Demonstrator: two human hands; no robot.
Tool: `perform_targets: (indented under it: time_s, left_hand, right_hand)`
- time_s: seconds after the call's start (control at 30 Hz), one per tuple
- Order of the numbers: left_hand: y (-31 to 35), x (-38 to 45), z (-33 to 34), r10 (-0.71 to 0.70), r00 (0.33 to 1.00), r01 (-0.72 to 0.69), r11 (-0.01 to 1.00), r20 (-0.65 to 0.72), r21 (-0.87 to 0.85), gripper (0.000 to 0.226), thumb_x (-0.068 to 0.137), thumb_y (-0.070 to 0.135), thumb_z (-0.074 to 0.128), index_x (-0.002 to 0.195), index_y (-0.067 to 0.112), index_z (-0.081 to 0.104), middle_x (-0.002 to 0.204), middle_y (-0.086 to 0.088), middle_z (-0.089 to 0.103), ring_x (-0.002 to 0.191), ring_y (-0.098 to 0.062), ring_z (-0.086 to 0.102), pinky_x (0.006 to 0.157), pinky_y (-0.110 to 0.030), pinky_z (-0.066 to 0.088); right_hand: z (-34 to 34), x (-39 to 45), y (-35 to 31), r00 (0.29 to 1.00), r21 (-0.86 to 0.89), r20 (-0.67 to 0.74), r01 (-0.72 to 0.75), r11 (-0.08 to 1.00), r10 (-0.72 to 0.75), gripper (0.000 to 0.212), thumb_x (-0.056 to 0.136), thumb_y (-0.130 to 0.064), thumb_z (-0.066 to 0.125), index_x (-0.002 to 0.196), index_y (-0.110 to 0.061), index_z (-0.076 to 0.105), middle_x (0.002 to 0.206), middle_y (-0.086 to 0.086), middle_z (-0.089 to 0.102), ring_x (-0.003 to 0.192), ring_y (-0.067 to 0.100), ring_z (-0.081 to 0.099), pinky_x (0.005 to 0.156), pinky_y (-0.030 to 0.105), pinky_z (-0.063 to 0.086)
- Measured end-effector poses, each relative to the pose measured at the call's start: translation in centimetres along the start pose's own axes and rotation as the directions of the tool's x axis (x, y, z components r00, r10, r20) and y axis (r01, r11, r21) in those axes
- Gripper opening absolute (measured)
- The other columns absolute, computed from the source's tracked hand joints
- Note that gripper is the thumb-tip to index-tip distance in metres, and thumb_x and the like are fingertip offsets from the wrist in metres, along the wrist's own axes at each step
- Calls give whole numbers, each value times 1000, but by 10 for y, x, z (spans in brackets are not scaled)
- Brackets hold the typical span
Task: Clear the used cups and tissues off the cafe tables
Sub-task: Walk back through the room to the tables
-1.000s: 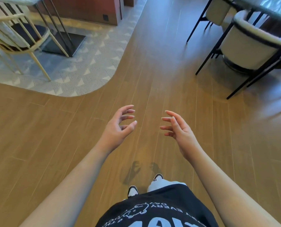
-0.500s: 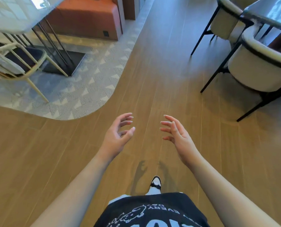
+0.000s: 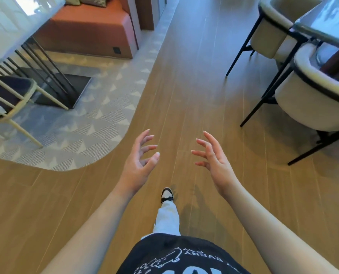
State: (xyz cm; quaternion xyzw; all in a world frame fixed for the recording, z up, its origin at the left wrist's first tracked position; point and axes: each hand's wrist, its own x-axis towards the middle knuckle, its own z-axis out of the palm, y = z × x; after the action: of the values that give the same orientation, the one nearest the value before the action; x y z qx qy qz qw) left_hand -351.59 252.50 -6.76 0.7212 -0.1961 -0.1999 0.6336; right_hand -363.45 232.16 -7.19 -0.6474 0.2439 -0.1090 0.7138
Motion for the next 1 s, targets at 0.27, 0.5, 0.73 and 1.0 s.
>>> perform_targets:
  time_s: [0.27,0.5,0.73,1.0]
  left_hand:
    - [7,172,-3,17,996,-16,1000,89,-22,73,84,45,67,151,38,39,144,13,52,129,-12,57,97,-35,57]
    - [25,287,2,27,986,-20,999,162,-47,73,83,44,64,151,35,40,144,9,52,128,-13,59,95,-38,59]
    - [16,389,18,-6,987,10,1000,159,-25,65,85,45,62,146,49,40,143,14,52,132,-14,56,100,-51,55]
    - [29,529,57,-7,998,5,1000,64,29,54,88,46,60,138,59,45,136,16,56,121,-18,64,88,-34,57]
  right_hand:
    - [3,144,-30,995,-101,-98,18,995,-28,37,101,-50,41,138,-51,46,136,-15,58,113,12,67,85,29,58]
    - [-3,246,-57,985,-145,-164,29,989,-53,39,101,-56,40,139,-52,44,135,-19,57,113,12,66,81,29,59]
    - [-26,349,-75,982,-116,-174,54,992,-74,46,98,-55,35,142,-46,40,141,-11,53,110,15,68,75,32,61]
    - [-67,498,-97,990,-79,-127,48,996,-58,44,99,-55,33,140,-45,45,134,-9,57,103,16,69,71,31,60]
